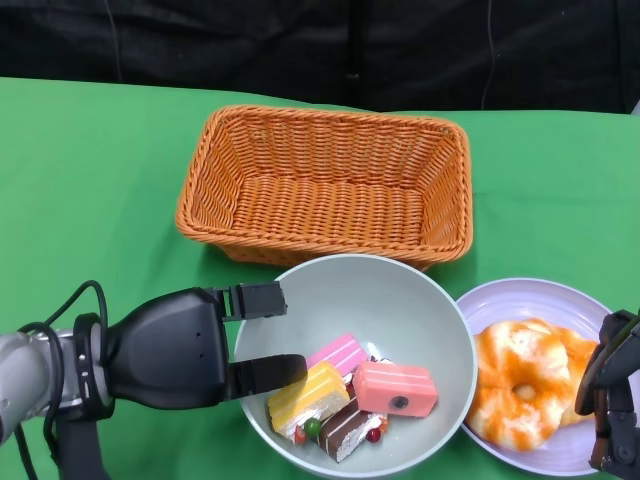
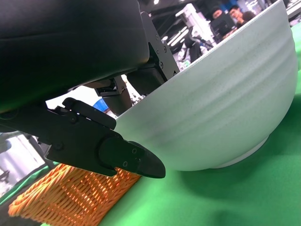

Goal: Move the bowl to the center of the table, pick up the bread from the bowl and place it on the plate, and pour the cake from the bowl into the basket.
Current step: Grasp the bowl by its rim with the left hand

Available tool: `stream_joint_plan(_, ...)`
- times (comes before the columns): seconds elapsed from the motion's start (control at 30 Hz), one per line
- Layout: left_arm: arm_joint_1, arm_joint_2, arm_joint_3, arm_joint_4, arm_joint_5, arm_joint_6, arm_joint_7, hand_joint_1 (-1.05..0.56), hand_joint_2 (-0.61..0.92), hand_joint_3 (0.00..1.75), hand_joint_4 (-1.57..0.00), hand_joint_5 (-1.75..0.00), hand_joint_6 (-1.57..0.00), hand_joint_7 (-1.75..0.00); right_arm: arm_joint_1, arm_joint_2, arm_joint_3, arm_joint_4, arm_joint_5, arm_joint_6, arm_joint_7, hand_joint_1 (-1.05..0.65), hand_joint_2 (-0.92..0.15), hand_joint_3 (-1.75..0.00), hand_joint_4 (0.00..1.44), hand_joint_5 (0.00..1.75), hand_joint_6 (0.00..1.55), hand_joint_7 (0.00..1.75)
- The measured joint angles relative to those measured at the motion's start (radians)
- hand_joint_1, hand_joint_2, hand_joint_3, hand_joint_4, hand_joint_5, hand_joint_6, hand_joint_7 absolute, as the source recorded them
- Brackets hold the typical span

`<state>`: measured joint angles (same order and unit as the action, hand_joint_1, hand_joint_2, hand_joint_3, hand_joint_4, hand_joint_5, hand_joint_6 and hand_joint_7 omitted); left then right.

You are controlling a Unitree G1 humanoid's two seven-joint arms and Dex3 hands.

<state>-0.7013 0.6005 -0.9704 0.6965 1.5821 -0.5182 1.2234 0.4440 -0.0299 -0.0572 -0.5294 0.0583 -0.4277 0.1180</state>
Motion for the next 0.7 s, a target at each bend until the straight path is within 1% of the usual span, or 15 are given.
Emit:
stream_joint_plan(0.07, -0.019, -0.018, -0.028, 0.04, 0.001, 0.009, 0.023, -0.43, 0.81, 0.01, -0.33, -1.07, -0.81, -0.13, 0.001, -0.001, 0.0, 0.0, 0.0, -0.001, 0.001, 0.05, -0.49, -1.37, 0.87, 1.75, 0.68, 1.63)
stream_joint_plan(0.23, -0.041, -0.06, -0.077, 0.128, -0.004, 0.029, 0.058, -0.43, 0.82, 0.0, -0.42, -1.03, -0.85, -0.19, 0.007, -0.001, 0.002, 0.0, 0.007, -0.001, 0.009, 0.05, -0.49, -1.36, 0.87, 1.75, 0.68, 1.63)
stream_joint_plan(0.43, -0.049, -0.096, -0.093, 0.19, -0.038, 0.045, 0.06, -0.42, 0.83, 0.0, -0.52, -0.97, -0.86, -0.28, 0.015, -0.001, 0.004, -0.003, 0.012, 0.005, 0.013, 0.06, -0.5, -1.36, 0.87, 1.75, 0.68, 1.62)
stream_joint_plan(0.57, -0.049, -0.106, -0.101, 0.203, -0.063, 0.044, 0.055, -0.41, 0.83, 0.0, -0.6, -1.07, -0.92, -0.37, 0.019, -0.001, 0.007, -0.006, 0.012, 0.015, 0.016, 0.05, -0.51, -1.34, 0.86, 1.75, 0.68, 1.62)
stream_joint_plan(0.7, -0.049, -0.11, -0.107, 0.203, -0.082, 0.045, 0.049, -0.41, 0.83, 0.0, -0.61, -1.1, -0.93, -0.4, 0.021, -0.001, 0.008, -0.009, 0.012, 0.015, 0.017, 0.05, -0.51, -1.33, 0.86, 1.75, 0.68, 1.62)
